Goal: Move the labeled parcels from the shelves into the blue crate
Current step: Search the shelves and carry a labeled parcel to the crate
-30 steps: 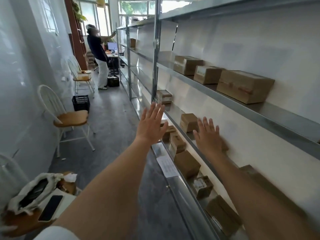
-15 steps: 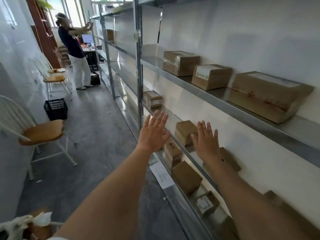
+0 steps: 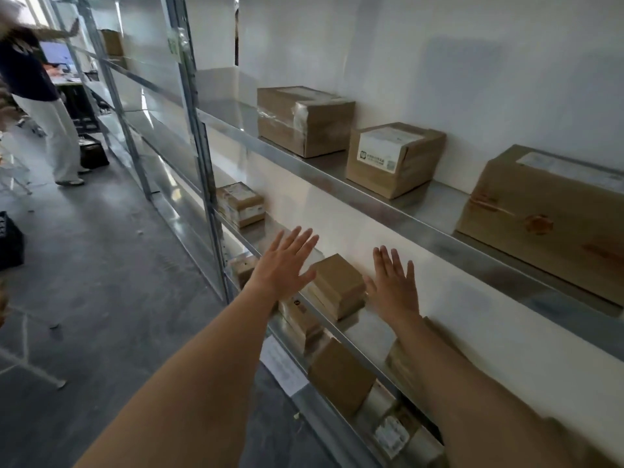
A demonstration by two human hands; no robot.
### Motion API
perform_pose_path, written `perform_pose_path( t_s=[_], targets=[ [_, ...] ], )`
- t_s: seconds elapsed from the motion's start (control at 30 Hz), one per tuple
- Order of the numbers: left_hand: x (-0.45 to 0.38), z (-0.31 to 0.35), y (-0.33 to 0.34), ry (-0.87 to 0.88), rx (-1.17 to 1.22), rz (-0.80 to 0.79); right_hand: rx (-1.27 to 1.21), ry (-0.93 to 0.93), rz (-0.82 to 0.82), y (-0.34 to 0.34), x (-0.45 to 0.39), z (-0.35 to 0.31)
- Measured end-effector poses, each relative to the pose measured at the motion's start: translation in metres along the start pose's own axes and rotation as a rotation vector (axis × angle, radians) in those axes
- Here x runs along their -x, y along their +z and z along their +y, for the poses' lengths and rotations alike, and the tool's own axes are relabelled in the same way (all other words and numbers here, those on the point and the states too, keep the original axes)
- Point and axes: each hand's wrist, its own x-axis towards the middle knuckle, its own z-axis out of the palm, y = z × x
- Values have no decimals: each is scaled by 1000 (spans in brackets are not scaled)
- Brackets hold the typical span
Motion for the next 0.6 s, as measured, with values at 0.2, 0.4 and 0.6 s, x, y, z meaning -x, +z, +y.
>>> perform_pose_path(
  t_s=[0.2,0.4,0.6],
  targets=[
    [-76,-25,55,242,27,-68,46,176,-40,35,-38,1],
    [-139,-60,102,448,78,-88,47,425,-65,59,-60,-21],
    [-160,-63,132,292,324,-322,-545,884,-34,80,-67,-60]
  ],
)
